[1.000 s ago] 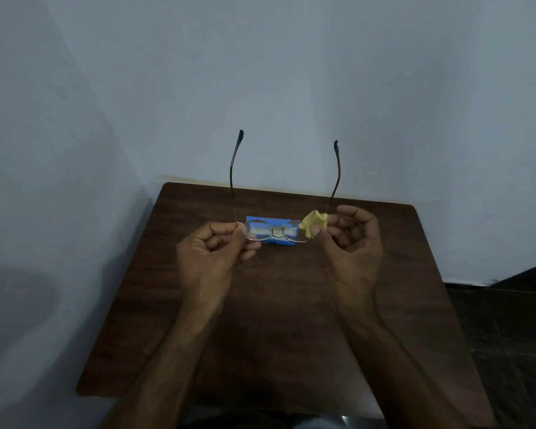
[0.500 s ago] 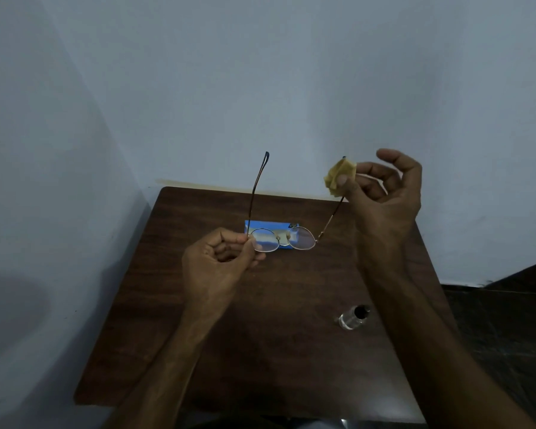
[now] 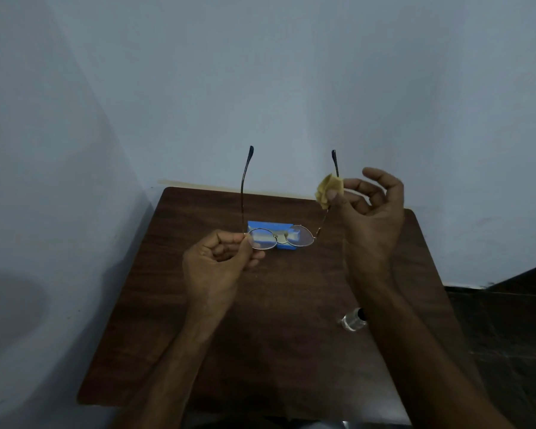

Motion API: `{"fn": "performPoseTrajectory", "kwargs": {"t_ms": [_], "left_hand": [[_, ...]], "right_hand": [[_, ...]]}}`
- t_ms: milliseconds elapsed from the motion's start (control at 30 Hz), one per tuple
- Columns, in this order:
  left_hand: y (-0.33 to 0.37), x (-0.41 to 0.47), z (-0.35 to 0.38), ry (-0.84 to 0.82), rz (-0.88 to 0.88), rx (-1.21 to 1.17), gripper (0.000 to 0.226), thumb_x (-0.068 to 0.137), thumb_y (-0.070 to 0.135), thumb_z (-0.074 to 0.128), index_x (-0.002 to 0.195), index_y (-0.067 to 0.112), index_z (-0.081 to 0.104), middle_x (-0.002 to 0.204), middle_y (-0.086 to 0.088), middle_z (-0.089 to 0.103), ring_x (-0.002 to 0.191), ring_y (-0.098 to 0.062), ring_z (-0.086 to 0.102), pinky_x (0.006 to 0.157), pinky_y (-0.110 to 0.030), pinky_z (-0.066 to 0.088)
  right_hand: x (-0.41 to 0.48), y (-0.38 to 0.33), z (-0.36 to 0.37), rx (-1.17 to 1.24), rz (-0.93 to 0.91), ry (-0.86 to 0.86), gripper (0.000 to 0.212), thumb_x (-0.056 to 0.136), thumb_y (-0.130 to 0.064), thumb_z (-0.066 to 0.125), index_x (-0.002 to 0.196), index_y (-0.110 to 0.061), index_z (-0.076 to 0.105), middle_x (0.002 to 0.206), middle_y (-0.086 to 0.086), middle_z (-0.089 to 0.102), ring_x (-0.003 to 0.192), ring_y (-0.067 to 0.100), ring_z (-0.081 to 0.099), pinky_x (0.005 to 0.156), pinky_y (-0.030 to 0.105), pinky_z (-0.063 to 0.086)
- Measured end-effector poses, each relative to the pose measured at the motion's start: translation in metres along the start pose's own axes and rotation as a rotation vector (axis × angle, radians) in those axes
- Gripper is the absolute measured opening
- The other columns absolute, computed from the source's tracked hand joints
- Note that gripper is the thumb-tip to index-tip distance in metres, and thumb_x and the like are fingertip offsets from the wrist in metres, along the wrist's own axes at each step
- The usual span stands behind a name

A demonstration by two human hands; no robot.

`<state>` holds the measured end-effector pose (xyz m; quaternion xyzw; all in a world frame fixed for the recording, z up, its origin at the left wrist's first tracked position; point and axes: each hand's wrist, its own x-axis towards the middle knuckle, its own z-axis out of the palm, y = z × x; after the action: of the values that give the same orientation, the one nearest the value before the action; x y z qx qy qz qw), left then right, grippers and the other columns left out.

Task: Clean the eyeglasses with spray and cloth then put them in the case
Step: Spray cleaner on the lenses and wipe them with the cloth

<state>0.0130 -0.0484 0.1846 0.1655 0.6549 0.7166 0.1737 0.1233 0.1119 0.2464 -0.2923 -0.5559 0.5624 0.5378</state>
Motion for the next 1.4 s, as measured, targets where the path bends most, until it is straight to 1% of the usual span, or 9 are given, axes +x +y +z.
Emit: {"fn": "performPoseTrajectory", "kwargs": {"t_ms": [100, 233, 400, 533, 667, 867, 1067, 1267, 1400], "left_hand": [[0.004, 0.002, 0.002, 0.011, -0.020, -0.060, 0.010, 0.093, -0.001, 0.074, 0.095, 0.009, 0.075, 0.084, -0.007, 0.082, 0.075, -0.023, 0.082, 0.065, -0.025, 0.065], [0.001, 0.005, 0.003, 0.022, -0.027, -0.131, 0.008, 0.094, -0.001, 0.073, 0.093, 0.007, 0.074, 0.083, -0.010, 0.082, 0.076, -0.026, 0.082, 0.066, -0.027, 0.065], [-0.001, 0.003, 0.006, 0.053, -0.057, -0.173, 0.006, 0.095, 0.007, 0.073, 0.100, 0.007, 0.073, 0.087, -0.010, 0.082, 0.080, -0.028, 0.082, 0.065, -0.027, 0.064], [0.003, -0.004, 0.013, 0.068, -0.094, -0.300, 0.027, 0.092, 0.011, 0.073, 0.119, 0.009, 0.068, 0.100, -0.010, 0.082, 0.092, -0.029, 0.081, 0.069, -0.030, 0.065], [0.010, -0.013, 0.027, 0.057, -0.284, -0.579, 0.055, 0.083, 0.011, 0.077, 0.136, 0.012, 0.062, 0.111, -0.012, 0.081, 0.097, -0.023, 0.080, 0.073, -0.030, 0.066], [0.006, -0.027, 0.045, -0.002, -0.485, -0.711, 0.023, 0.094, 0.000, 0.070, 0.116, 0.000, 0.074, 0.109, -0.018, 0.080, 0.094, -0.020, 0.081, 0.077, -0.026, 0.066], [0.000, -0.023, 0.047, 0.064, -0.458, -0.652, 0.013, 0.095, 0.007, 0.071, 0.105, 0.005, 0.078, 0.098, -0.015, 0.082, 0.079, -0.016, 0.081, 0.070, -0.024, 0.066], [-0.013, -0.024, 0.048, 0.104, -0.333, -0.479, 0.014, 0.095, 0.005, 0.074, 0.107, 0.000, 0.078, 0.094, -0.015, 0.082, 0.079, -0.017, 0.080, 0.071, -0.025, 0.065], [-0.021, -0.027, 0.048, 0.105, -0.306, -0.447, 0.006, 0.095, 0.002, 0.073, 0.098, 0.003, 0.078, 0.085, -0.012, 0.082, 0.075, -0.015, 0.080, 0.067, -0.023, 0.063]], "right_hand": [[-0.018, 0.015, -0.006, -0.015, 0.041, -0.013, 0.056, 0.082, 0.011, 0.080, 0.129, -0.004, 0.052, 0.104, 0.017, 0.071, 0.090, 0.024, 0.074, 0.086, 0.038, 0.064], [-0.035, 0.024, -0.011, -0.054, 0.061, -0.030, 0.054, 0.082, 0.008, 0.080, 0.129, -0.002, 0.056, 0.100, 0.006, 0.075, 0.095, 0.019, 0.075, 0.081, 0.023, 0.060], [-0.037, 0.022, -0.010, -0.115, 0.002, -0.060, 0.051, 0.084, 0.006, 0.081, 0.129, -0.003, 0.059, 0.101, 0.007, 0.076, 0.098, 0.022, 0.075, 0.084, 0.024, 0.060], [-0.037, 0.019, -0.007, -0.131, -0.047, -0.061, 0.049, 0.086, 0.005, 0.079, 0.131, -0.002, 0.061, 0.105, 0.013, 0.074, 0.102, 0.027, 0.073, 0.085, 0.024, 0.060], [-0.037, 0.021, -0.003, -0.134, -0.060, -0.030, 0.047, 0.086, 0.006, 0.079, 0.129, -0.002, 0.063, 0.106, 0.013, 0.073, 0.101, 0.026, 0.074, 0.085, 0.024, 0.060], [-0.040, 0.025, 0.002, -0.110, -0.061, 0.010, 0.045, 0.083, 0.010, 0.079, 0.125, 0.004, 0.063, 0.102, 0.013, 0.073, 0.094, 0.019, 0.074, 0.085, 0.025, 0.060], [-0.053, 0.028, 0.004, -0.108, -0.041, 0.012, 0.049, 0.079, 0.015, 0.080, 0.124, 0.003, 0.064, 0.095, 0.002, 0.073, 0.089, 0.009, 0.072, 0.084, 0.021, 0.058], [-0.049, 0.020, 0.000, 0.000, -0.011, 0.034, 0.060, 0.079, 0.017, 0.078, 0.133, 0.000, 0.056, 0.093, 0.007, 0.073, 0.088, 0.014, 0.073, 0.083, 0.024, 0.059], [-0.032, 0.002, 0.002, 0.048, -0.023, 0.020, 0.062, 0.082, 0.010, 0.080, 0.136, -0.004, 0.052, 0.096, 0.011, 0.072, 0.091, 0.026, 0.073, 0.085, 0.035, 0.061]]}}
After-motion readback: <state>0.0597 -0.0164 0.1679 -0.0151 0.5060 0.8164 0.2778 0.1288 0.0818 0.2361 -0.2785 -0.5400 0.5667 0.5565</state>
